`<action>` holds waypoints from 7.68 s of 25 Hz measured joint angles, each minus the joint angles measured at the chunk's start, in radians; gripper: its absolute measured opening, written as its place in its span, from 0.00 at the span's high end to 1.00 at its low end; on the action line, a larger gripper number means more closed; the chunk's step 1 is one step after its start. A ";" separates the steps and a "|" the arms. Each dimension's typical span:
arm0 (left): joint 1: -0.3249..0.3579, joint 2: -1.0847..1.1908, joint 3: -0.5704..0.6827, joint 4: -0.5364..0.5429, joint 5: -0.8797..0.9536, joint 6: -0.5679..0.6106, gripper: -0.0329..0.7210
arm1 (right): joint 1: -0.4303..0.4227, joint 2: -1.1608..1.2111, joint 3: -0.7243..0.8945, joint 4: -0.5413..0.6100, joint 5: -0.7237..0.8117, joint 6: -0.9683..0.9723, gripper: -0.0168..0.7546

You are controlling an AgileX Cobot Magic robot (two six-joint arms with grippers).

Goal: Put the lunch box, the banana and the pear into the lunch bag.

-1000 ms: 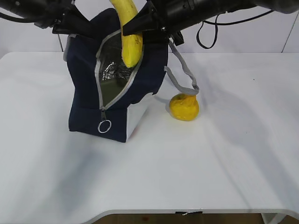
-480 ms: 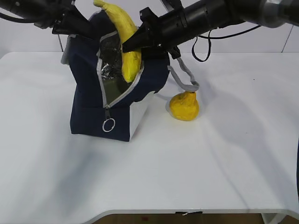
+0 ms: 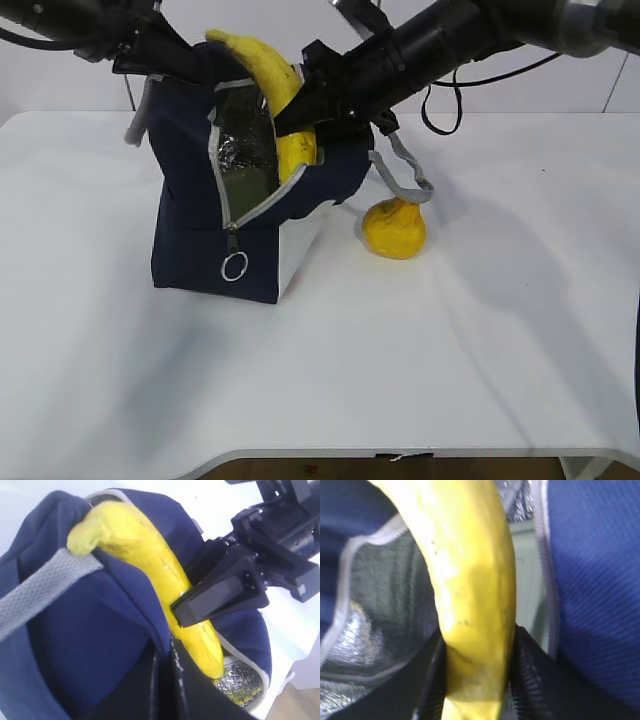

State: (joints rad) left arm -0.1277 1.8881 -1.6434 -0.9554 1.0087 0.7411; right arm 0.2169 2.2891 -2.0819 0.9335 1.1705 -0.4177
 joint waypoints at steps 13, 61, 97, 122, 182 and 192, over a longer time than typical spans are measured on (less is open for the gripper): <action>0.000 0.000 0.000 0.000 0.000 0.000 0.96 | 0.000 0.000 0.000 -0.048 0.015 0.019 0.62; 0.000 0.000 0.000 -0.011 -0.006 0.036 0.96 | -0.247 -0.130 -0.126 -0.215 0.063 0.097 0.43; 0.000 0.000 0.000 -0.039 -0.049 0.173 0.96 | -0.409 -0.183 0.169 -0.178 0.058 -0.154 0.43; 0.000 0.000 0.000 0.017 -0.189 0.203 0.96 | -0.409 -0.331 0.383 -0.186 0.056 -0.188 0.43; 0.089 -0.035 0.000 0.188 -0.058 0.207 0.96 | -0.360 -0.446 0.827 0.238 0.019 -1.220 0.26; 0.089 -0.035 0.000 0.188 -0.050 0.207 0.96 | -0.313 -0.424 0.827 0.202 0.019 -1.276 0.39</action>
State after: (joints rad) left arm -0.0383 1.8529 -1.6434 -0.7670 0.9591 0.9481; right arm -0.0961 1.8650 -1.2548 1.1360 1.1892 -1.6941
